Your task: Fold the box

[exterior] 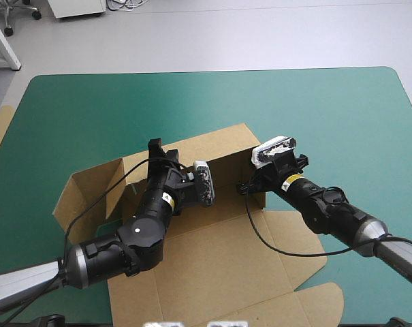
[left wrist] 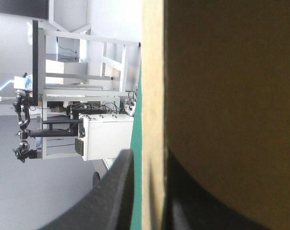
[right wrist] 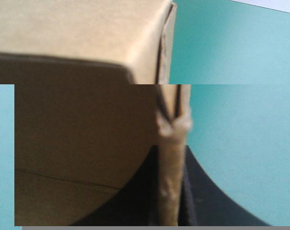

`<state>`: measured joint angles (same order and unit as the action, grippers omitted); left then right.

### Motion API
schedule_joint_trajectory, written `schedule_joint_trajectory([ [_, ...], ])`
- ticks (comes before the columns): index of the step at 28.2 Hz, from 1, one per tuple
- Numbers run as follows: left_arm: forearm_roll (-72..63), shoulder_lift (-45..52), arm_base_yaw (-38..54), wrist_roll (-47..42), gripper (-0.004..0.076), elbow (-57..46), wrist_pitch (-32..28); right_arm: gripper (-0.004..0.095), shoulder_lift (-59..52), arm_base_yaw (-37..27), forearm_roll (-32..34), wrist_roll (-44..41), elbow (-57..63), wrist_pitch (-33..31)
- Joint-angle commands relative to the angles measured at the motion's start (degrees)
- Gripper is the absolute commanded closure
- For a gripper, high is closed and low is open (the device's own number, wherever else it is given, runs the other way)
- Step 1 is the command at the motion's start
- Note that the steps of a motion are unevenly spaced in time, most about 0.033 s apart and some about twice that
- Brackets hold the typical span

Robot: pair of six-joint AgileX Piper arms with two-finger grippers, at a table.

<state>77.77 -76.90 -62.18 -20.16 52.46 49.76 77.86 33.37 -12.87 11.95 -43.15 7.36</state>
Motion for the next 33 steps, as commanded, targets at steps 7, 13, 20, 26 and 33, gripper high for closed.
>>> schedule_joint_trajectory([
  [7,2.6,3.9,-6.5,-0.8,0.0486,1.8,7.0,0.0911,-1.1,-0.2,0.8,0.6,-1.7,3.3],
  [13,0.8,4.3,-11.9,-1.0,0.0486,2.5,12.0,0.0911,-0.2,-0.2,-0.2,0.6,-1.7,3.5],
  [20,-1.2,4.7,-16.1,-4.1,0.0489,6.1,20.0,0.0911,0.3,-0.2,-0.8,0.6,-1.7,4.0],
  [26,-11.8,6.2,-15.0,-3.8,0.0730,21.3,13.7,0.0911,0.4,-0.2,-1.5,0.6,-1.7,3.9],
  [33,-13.4,6.5,2.3,-2.0,0.0730,30.2,7.1,0.0911,0.4,-0.2,-1.6,0.6,-1.7,3.4],
])
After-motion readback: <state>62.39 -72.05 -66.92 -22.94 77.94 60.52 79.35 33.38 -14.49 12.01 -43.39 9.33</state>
